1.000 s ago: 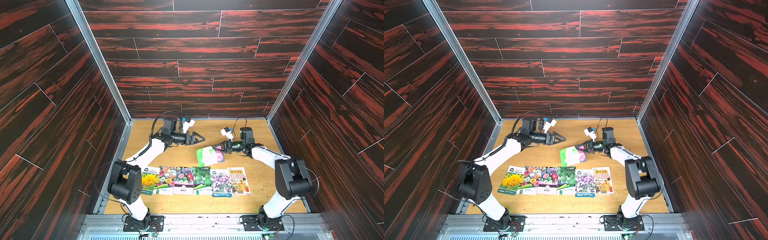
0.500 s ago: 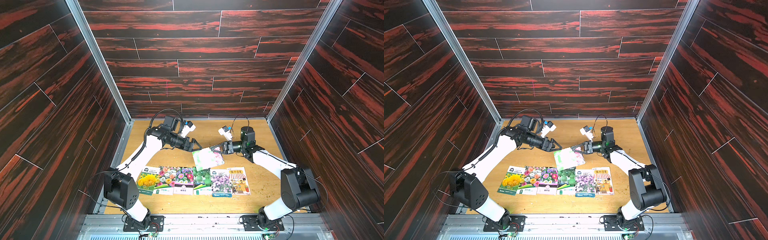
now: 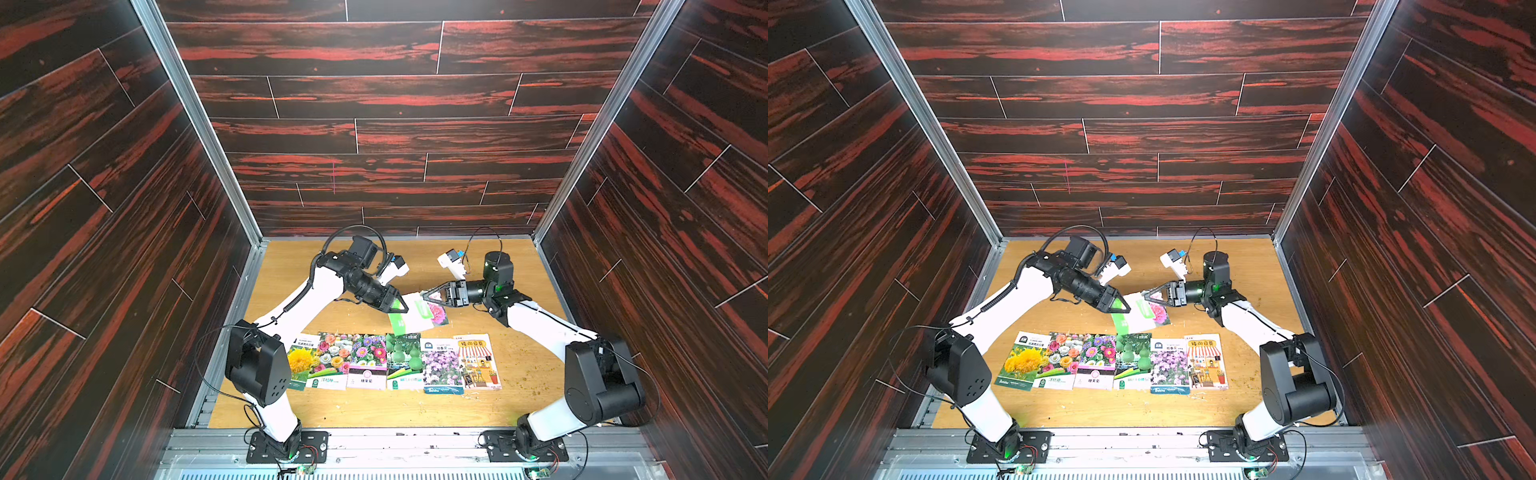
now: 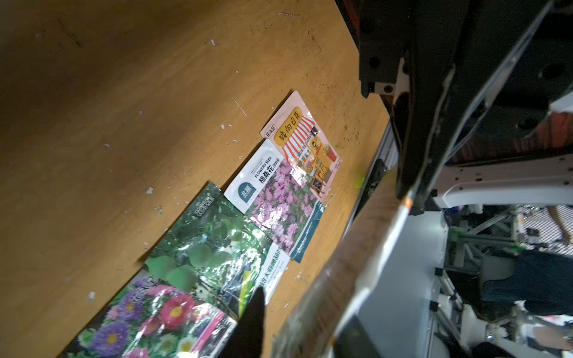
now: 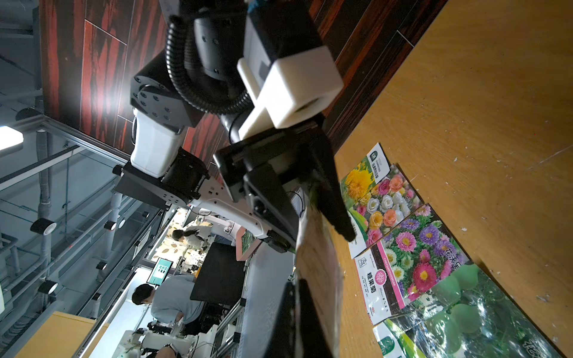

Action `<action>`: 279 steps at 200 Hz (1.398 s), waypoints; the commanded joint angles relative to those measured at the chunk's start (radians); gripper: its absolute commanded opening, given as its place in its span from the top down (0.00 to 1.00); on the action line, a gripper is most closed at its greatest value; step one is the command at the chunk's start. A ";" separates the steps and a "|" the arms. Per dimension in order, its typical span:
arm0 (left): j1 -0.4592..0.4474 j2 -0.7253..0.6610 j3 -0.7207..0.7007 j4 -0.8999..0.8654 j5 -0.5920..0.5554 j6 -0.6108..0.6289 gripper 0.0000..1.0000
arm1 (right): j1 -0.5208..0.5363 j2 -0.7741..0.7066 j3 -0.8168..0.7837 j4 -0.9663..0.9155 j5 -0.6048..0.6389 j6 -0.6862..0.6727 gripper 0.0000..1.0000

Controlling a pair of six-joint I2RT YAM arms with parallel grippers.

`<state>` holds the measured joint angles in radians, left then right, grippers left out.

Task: Arrange the seed packets in a row
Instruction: Place the seed packet at the center of the board.

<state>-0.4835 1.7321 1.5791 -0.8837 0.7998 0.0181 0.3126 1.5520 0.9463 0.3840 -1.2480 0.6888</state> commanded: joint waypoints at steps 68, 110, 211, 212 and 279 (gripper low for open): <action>-0.063 -0.087 -0.186 0.605 -0.103 -0.578 1.00 | -0.163 -0.206 0.039 -0.503 0.735 -0.052 0.21; -0.359 -0.048 -0.292 0.950 -0.566 -0.951 1.00 | -0.194 -0.466 -0.025 -0.757 1.157 -0.024 0.10; -0.535 0.025 -0.373 1.441 -0.835 -1.142 1.00 | -0.280 -1.046 -0.400 -0.805 1.049 0.138 0.06; -0.534 0.026 -0.373 1.442 -0.833 -1.142 1.00 | -0.280 -1.049 -0.402 -0.804 1.048 0.139 0.06; -0.537 0.071 -0.411 1.633 -0.794 -1.256 1.00 | -0.288 -1.021 -0.487 -0.601 0.838 0.240 0.13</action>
<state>-1.0180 1.8057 1.1816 0.6151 -0.0010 -1.1816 0.0326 0.5228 0.5007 -0.3325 -0.3111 0.8703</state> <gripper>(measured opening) 0.074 0.905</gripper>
